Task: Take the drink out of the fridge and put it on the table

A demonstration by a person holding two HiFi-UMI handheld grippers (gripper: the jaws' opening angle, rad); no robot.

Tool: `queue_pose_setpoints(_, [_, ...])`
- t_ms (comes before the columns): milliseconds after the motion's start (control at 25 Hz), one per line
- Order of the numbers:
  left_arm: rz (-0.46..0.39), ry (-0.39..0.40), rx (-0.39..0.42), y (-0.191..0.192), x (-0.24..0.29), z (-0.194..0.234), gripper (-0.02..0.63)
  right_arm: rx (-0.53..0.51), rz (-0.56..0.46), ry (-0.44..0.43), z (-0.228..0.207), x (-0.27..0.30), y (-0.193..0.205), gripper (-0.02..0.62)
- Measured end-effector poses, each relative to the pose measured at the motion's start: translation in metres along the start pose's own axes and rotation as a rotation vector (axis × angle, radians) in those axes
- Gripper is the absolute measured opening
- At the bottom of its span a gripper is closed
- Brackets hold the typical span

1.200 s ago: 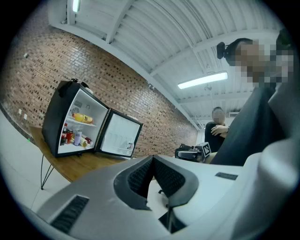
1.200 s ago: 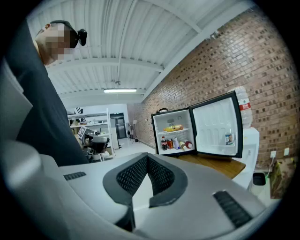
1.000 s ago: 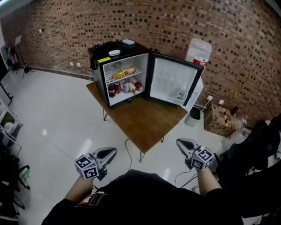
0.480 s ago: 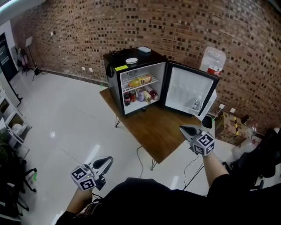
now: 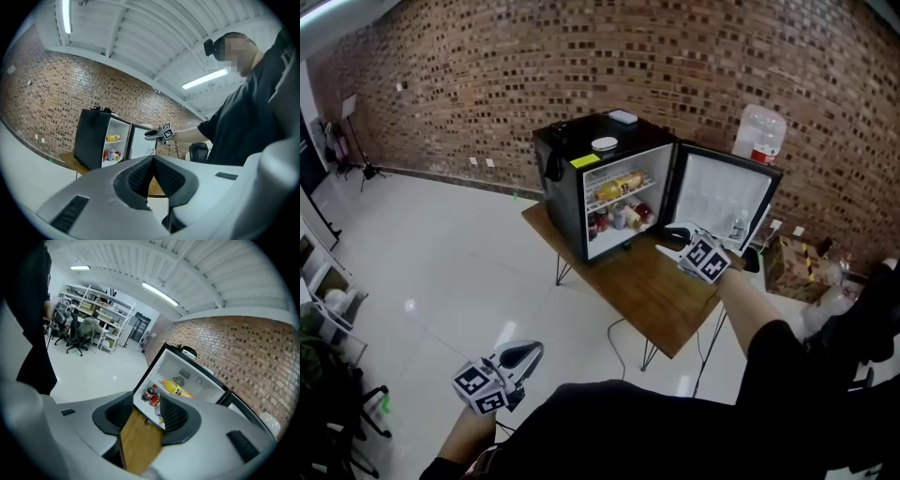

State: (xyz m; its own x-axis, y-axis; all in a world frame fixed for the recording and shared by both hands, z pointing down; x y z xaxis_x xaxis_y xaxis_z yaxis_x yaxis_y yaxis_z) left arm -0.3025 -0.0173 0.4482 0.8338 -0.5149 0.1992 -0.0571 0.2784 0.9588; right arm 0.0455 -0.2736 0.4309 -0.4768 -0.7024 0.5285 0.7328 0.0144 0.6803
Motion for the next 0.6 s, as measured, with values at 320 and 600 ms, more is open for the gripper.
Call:
queue_pose_setpoints(320, [0.061,0.000,0.064,-0.028,0.051,0.032,-0.006,-0.146,0.109,0.034,-0.044,0.098,0.000,0.243])
queue_pose_setpoints(600, [0.104,-0.083,0.078,-0.037,0.120,0.068,-0.006,-0.444,0.169,0.027,-0.075,0.187,0.030,0.333])
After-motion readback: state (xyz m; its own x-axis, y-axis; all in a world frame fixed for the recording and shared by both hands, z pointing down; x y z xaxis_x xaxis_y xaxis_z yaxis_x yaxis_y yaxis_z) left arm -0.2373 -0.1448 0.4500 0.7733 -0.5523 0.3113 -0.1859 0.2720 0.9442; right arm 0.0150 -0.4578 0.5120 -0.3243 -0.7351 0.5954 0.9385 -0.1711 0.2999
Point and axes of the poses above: the fingertips, and each gripper's own axes: x forward along the fingers, z to its left, y out of its underside, the point moved 4 cm from there along -x, backward along the fingers, and after that the axes turned 8 degrees about z, right-handed, at the moved point
